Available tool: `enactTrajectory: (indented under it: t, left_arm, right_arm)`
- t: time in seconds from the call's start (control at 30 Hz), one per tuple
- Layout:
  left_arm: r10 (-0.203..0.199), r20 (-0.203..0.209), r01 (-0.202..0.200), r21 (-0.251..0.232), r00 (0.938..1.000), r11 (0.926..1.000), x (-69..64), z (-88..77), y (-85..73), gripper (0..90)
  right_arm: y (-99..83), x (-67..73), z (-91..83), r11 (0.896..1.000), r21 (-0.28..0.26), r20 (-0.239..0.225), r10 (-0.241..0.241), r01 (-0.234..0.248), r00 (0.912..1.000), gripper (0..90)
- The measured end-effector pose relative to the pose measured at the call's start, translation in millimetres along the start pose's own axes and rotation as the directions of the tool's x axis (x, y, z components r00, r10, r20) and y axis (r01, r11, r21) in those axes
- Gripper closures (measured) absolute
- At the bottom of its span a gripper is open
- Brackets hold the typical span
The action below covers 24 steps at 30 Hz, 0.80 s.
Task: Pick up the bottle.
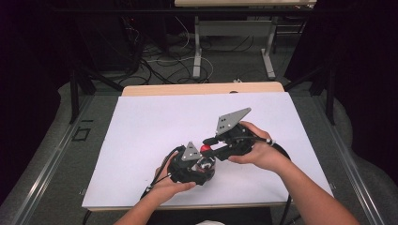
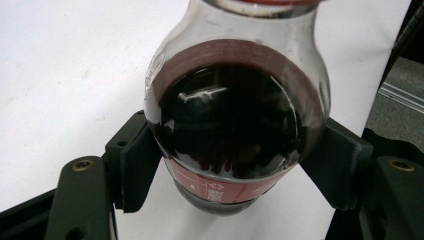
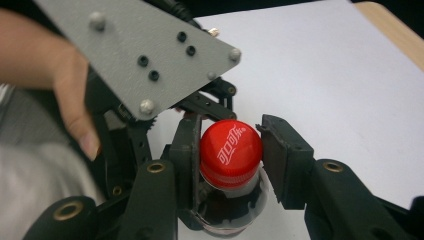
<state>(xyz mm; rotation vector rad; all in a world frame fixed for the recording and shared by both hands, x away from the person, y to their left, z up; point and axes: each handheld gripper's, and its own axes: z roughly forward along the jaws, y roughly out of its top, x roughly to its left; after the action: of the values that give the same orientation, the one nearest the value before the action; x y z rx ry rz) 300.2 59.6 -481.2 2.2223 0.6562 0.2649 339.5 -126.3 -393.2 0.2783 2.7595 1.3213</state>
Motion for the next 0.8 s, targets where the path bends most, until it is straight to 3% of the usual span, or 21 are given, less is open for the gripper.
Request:
enactTrajectory:
  t: [0.1, 0.2, 0.27, 0.4, 0.53, 0.6, 0.63, 0.67, 0.7, 0.77, 0.8]
  left_arm:
    - [0.012, 0.012, -0.012, -0.003, 0.9999, 0.9999, -0.7, 0.6, 0.2, 29.8]
    - [0.016, 0.025, -0.017, 0.016, 0.9996, 0.9997, -0.7, -0.8, 0.6, 29.8]
    - [0.006, 0.014, -0.006, 0.0, 0.9999, 1.0, -0.4, 0.4, -0.2, 29.9]
    - [-0.018, 0.002, 0.018, -0.005, 0.9998, 0.9998, 3.2, -1.4, -0.3, 29.8]
    - [-0.042, -0.014, 0.042, -0.006, 0.999, 0.9991, 6.4, -3.0, -0.6, 29.8]
    - [-0.052, -0.024, 0.052, -0.011, 0.9983, 0.9986, 7.8, -3.2, -1.1, 29.8]
    - [-0.057, -0.022, 0.057, -0.009, 0.9982, 0.9984, 8.3, -3.5, -1.1, 29.8]
    - [-0.057, -0.025, 0.057, -0.006, 0.998, 0.9983, 9.2, -4.0, -1.1, 29.8]
    - [-0.064, -0.033, 0.063, -0.019, 0.9974, 0.9978, 9.5, -3.4, -1.1, 29.8]
    - [-0.071, -0.04, 0.07, -0.019, 0.9967, 0.9973, 9.7, -3.5, -1.2, 29.8]
    - [-0.073, -0.043, 0.072, -0.018, 0.9964, 0.9972, 9.9, -3.5, -1.1, 29.8]
  right_arm:
    - [2.2, -7.5, -1.1, 0.997, 0.02, -0.067, -0.073, 0.074, 0.9951, 60.9]
    - [5.1, -9.8, -1.3, 0.99, 0.038, -0.099, -0.129, 0.133, 0.9867, 60.7]
    - [6.4, -10.1, -0.9, 0.992, 0.051, -0.102, -0.108, 0.114, 0.9889, 60.5]
    - [8.3, -4.3, -2.4, 0.999, 0.039, -0.011, -0.021, 0.022, 0.9997, 51.2]
    - [8.7, 6.7, -4.4, 0.999, -0.001, 0.096, 0.035, -0.035, 0.9948, 47.4]
    - [7.7, 14.5, -4.1, 0.996, -0.033, 0.166, 0.083, -0.079, 0.9826, 47.4]
    - [6.5, 20.9, -3.5, 0.993, -0.04, 0.244, 0.114, -0.107, 0.9631, 48.3]
    - [6.5, 20.9, -3.5, 0.993, -0.04, 0.244, 0.114, -0.107, 0.9631, 48.3]
    - [6.0, 24.8, -2.6, 0.991, -0.052, 0.281, 0.132, -0.122, 0.9506, 50.5]
    - [4.2, 29.9, -0.5, 0.991, -0.053, 0.31, 0.133, -0.123, 0.9413, 51.3]
    - [3.4, 32.2, 1.8, 0.987, -0.075, 0.316, 0.161, -0.145, 0.935, 52.1]
